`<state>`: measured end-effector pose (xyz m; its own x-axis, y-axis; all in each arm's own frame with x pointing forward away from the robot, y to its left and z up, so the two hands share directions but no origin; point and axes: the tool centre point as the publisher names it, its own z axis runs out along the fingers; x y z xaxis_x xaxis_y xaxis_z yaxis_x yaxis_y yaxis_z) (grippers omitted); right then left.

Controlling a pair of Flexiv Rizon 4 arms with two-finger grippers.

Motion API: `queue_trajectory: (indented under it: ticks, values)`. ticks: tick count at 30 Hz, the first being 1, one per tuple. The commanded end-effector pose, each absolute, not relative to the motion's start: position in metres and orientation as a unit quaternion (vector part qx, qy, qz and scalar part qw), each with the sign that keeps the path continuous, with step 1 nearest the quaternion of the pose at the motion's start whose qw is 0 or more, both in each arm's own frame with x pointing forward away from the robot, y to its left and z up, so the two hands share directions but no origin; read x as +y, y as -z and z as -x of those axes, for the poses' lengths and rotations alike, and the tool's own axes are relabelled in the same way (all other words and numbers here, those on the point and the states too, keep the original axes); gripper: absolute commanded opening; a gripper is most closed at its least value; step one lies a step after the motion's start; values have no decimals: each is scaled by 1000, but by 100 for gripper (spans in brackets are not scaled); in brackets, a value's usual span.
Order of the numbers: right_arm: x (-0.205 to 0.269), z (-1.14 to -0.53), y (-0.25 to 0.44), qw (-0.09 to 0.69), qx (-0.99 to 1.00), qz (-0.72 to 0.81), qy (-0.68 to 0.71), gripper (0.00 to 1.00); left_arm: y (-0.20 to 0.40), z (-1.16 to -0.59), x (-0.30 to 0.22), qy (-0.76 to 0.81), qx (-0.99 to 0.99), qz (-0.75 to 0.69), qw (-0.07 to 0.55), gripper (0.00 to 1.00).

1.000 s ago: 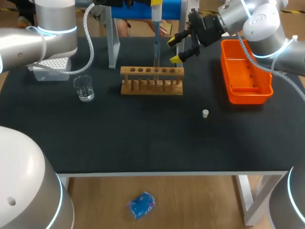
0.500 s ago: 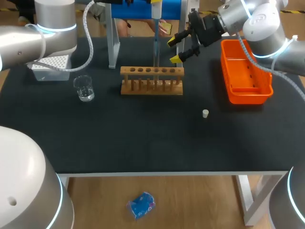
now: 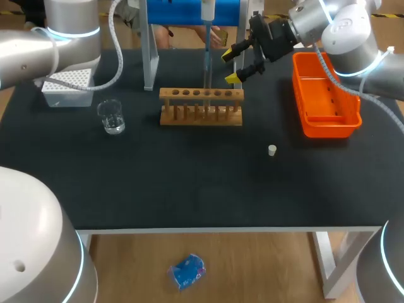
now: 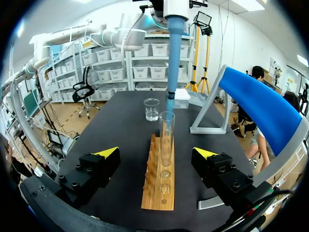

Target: Invert the test tube, pick up the pipette, mount the tip to pipette, aspirate from beaker and dispense into the tube, eject the tip, return the pipette, and cap with the stopper.

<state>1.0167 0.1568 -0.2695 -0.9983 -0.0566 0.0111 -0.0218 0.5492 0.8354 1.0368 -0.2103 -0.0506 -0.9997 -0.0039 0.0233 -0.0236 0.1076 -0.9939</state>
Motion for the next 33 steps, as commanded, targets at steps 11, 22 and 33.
queue_trajectory:
  ticks: [11,22,33]
  values:
    - [157,-1018,270,19,-880,-23,474,100,33,-1038,-212,-666,-746,-9,13,0]
    - [157,-1018,270,19,-880,-23,474,100,12,-1039,-213,-660,-751,-3,22,0]
    - [157,-1018,270,19,-880,-23,474,100,-11,-1036,-216,-659,-752,-4,22,0]
